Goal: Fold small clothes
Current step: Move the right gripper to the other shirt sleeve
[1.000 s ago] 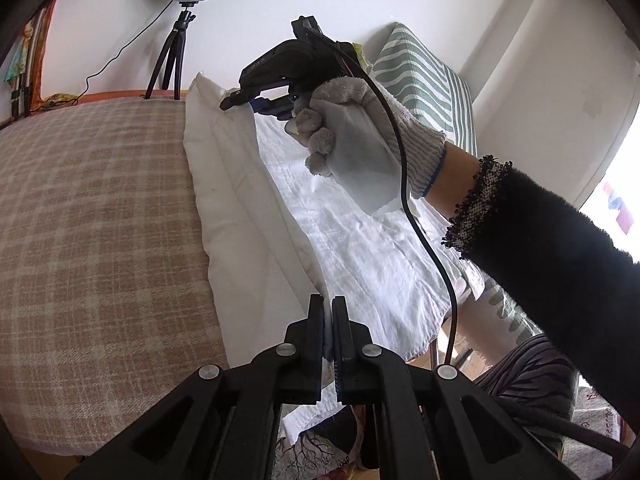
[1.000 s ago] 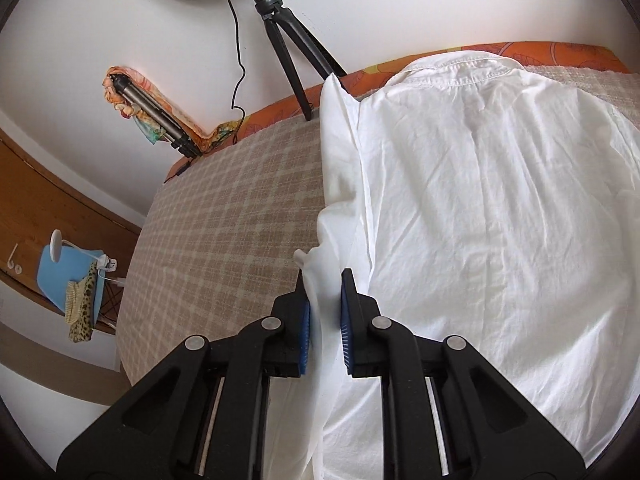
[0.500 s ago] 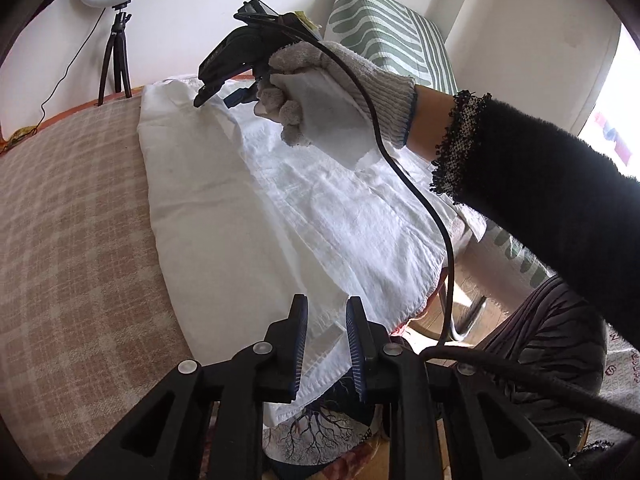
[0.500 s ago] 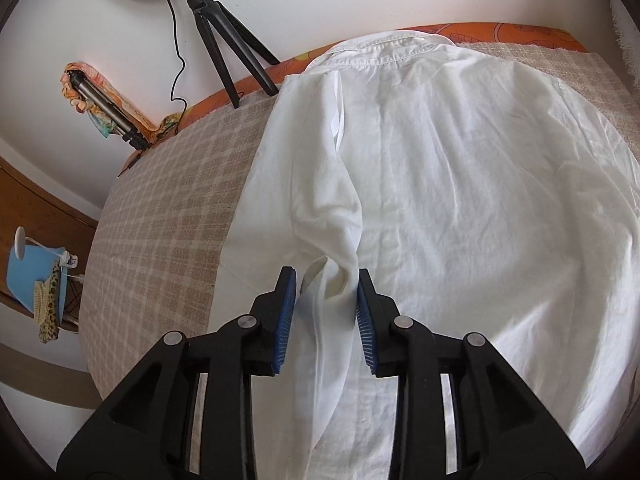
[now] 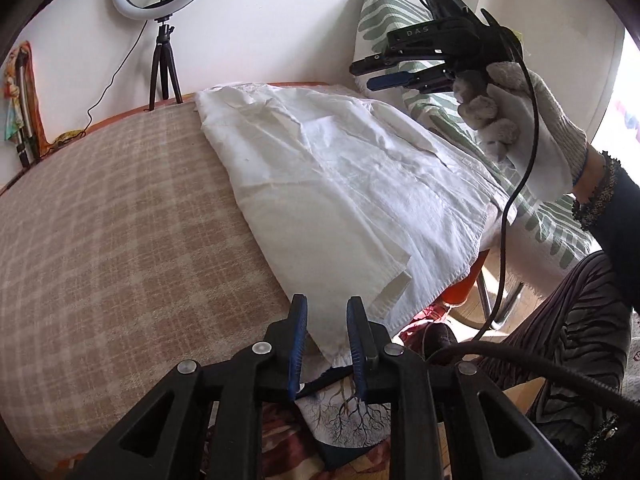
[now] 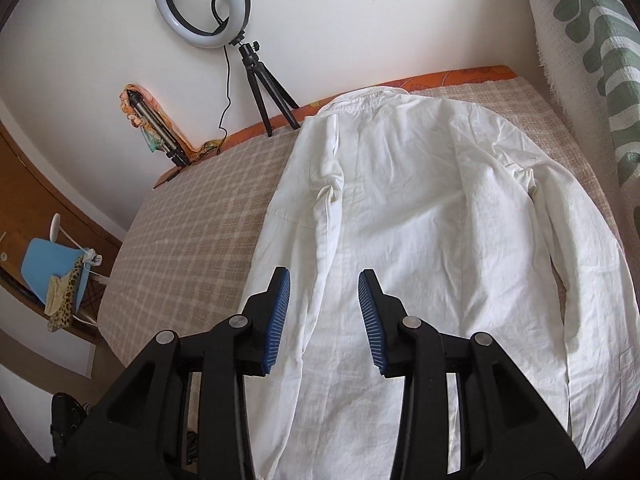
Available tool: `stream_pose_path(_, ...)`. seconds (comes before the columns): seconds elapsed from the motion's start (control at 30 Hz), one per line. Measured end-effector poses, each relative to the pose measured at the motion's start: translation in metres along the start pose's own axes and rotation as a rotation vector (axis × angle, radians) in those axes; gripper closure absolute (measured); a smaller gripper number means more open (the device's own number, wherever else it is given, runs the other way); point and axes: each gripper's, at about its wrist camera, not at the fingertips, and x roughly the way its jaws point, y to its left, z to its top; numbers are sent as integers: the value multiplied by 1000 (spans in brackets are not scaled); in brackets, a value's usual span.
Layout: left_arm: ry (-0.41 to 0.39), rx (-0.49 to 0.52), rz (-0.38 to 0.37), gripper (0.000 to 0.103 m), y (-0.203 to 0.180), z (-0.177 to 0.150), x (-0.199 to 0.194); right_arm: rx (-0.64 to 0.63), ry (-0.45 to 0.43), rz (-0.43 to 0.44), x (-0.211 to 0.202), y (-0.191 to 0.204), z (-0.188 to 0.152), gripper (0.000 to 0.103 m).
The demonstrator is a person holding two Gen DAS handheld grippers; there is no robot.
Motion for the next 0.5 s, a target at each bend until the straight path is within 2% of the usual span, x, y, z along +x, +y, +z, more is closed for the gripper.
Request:
stream_pose_path(0.17, -12, -54, 0, 84, 14, 27, 14, 31, -48, 3, -27, -10, -22, 65)
stream_pose_path(0.3, -29, -31, 31, 84, 19, 51, 34, 44, -50, 13, -29, -14, -31, 65)
stream_pose_path(0.37, 6, -20, 6, 84, 16, 49, 47, 36, -60, -2, -35, -17, -35, 65)
stream_pose_path(0.5, 82, 17, 7, 84, 7, 29, 70, 20, -86, -42, -52, -32, -38, 65)
